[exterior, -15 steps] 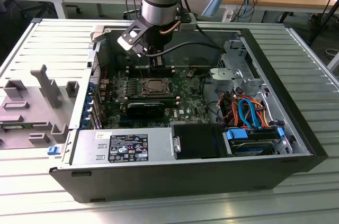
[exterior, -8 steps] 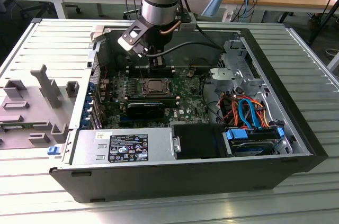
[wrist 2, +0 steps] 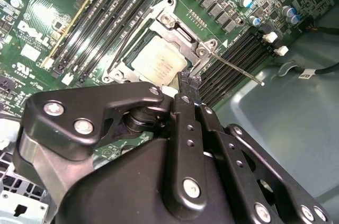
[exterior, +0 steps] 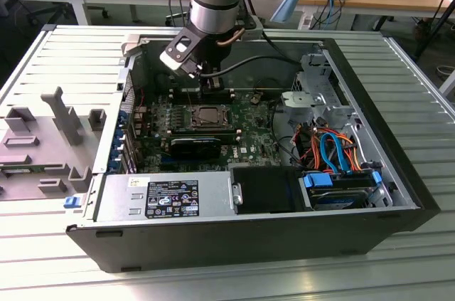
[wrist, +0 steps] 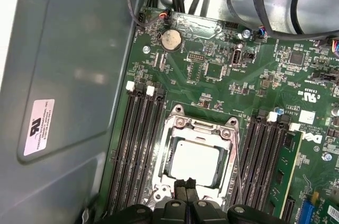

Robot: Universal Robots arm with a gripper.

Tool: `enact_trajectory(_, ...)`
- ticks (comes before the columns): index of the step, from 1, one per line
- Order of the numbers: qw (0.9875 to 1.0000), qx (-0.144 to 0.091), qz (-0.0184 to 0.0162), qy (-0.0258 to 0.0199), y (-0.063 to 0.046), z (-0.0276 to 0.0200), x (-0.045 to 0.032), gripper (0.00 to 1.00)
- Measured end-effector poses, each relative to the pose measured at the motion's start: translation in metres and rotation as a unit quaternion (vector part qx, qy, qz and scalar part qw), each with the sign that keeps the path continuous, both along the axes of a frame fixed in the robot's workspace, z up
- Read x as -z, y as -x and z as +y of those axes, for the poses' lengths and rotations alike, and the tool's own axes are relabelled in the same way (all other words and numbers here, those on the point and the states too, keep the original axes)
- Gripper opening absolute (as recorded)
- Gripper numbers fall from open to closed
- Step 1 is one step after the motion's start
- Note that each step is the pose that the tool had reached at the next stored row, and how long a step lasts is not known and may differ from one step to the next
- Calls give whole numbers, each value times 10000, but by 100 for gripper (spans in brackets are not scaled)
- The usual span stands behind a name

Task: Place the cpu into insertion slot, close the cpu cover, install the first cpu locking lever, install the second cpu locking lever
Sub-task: 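Install the first cpu locking lever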

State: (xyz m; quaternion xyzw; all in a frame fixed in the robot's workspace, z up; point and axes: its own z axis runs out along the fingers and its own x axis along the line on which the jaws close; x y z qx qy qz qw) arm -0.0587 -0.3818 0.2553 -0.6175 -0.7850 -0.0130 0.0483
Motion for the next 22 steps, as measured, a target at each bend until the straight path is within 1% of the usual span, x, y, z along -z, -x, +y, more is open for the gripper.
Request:
enact_trajectory(11, 9997, -225, 0, 0, 0, 0, 0, 11)
enact_trajectory(22, 9991, -429, 0, 0, 0, 0, 0, 11)
